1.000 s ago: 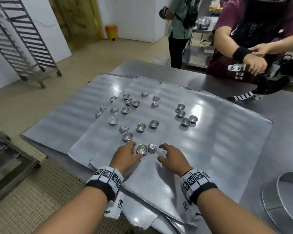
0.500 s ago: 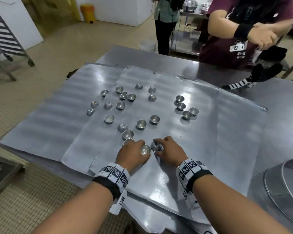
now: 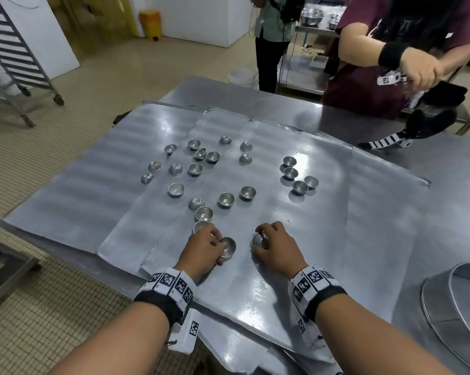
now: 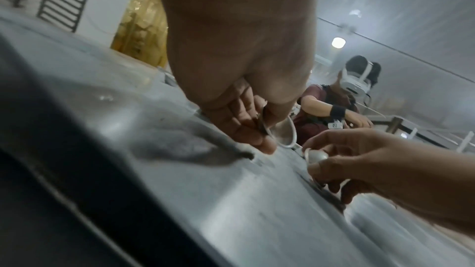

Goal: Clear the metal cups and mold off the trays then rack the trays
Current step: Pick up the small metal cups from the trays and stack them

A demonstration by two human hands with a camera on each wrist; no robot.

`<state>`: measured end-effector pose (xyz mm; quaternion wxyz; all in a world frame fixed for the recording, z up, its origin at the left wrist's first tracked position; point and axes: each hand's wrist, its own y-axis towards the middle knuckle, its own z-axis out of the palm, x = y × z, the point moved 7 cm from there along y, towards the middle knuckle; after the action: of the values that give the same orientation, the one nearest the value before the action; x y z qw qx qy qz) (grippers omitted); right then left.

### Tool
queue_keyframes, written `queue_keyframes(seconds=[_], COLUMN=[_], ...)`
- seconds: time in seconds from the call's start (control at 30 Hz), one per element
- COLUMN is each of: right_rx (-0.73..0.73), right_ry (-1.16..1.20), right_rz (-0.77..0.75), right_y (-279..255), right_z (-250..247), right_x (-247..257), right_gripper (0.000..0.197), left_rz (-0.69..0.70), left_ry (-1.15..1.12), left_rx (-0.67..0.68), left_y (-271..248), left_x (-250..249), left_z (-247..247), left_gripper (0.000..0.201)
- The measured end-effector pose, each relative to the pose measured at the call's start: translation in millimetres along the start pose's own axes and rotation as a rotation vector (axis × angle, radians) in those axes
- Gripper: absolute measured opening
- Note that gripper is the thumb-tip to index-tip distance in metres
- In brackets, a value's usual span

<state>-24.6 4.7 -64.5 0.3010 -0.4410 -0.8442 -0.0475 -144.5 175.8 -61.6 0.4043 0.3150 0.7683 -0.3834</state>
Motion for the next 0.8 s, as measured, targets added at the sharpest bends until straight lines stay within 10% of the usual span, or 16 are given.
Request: queue_keyframes(seconds=[0.2,0.5,0.8], right_rx=[0.001,0.012,0.155], right_ry=[0.001,0.013,-0.087], right_rz=[-0.039,0.0,-0.018], right_y=[-11,-27,-29], right_z=[-7,-12,-10], right_x=[-9,-12,-7], right_gripper=[0.01,0.056,0.038], left_rz=[-0.042,-0.178,-0.202], left_ry=[-0.157,-0.522,-0.596], left_rx=[0.04,0.077,0.137], left_y=[1,-10,-16], left_x=[15,24,26], left_z=[3,7,4], left_gripper=[0.027,0.022,0.026])
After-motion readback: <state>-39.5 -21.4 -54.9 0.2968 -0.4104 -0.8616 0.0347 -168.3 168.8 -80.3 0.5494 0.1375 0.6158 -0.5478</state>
